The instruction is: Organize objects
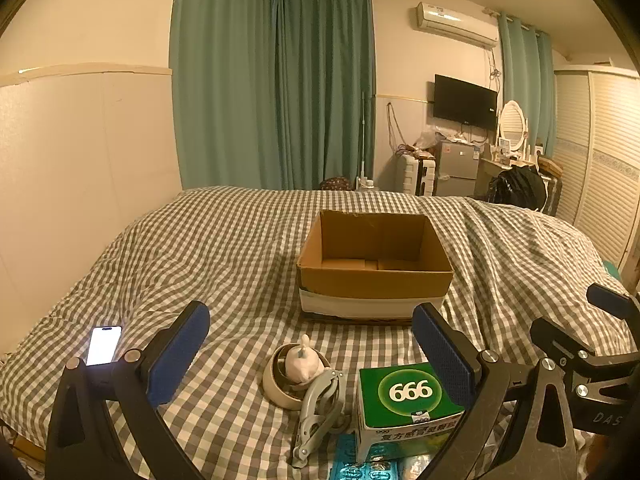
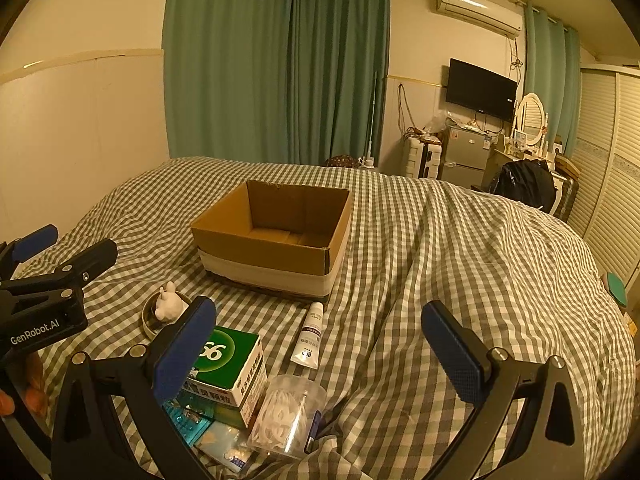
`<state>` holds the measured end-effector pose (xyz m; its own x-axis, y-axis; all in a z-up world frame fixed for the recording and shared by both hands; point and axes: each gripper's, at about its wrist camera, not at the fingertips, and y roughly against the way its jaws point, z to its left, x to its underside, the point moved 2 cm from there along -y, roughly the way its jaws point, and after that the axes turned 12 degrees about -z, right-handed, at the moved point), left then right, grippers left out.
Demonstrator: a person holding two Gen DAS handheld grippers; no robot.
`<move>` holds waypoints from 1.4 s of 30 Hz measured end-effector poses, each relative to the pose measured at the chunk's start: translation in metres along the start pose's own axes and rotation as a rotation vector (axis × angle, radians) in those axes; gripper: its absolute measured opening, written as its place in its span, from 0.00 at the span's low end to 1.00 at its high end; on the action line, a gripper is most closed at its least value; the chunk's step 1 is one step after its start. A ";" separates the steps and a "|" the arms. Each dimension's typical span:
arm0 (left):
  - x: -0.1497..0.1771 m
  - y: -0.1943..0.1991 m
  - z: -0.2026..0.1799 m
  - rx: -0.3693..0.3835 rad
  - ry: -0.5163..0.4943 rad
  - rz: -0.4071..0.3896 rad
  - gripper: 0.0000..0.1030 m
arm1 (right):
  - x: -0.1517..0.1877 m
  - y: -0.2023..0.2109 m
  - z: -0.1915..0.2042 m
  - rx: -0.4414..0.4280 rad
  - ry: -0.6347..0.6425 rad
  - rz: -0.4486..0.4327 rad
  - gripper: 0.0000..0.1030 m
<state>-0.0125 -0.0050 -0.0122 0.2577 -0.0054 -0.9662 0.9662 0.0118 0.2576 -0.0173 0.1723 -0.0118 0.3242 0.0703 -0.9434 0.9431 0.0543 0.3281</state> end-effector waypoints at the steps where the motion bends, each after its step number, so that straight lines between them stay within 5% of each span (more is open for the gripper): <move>1: 0.000 0.000 0.000 0.000 -0.001 -0.001 1.00 | 0.000 0.000 0.000 0.000 0.000 0.001 1.00; 42: 0.001 -0.003 0.004 -0.016 0.002 0.014 1.00 | -0.001 0.000 0.010 -0.046 0.016 0.002 1.00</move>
<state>-0.0147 -0.0087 -0.0138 0.2712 -0.0032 -0.9625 0.9622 0.0282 0.2711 -0.0166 0.1627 -0.0114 0.3247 0.0862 -0.9419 0.9378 0.0996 0.3325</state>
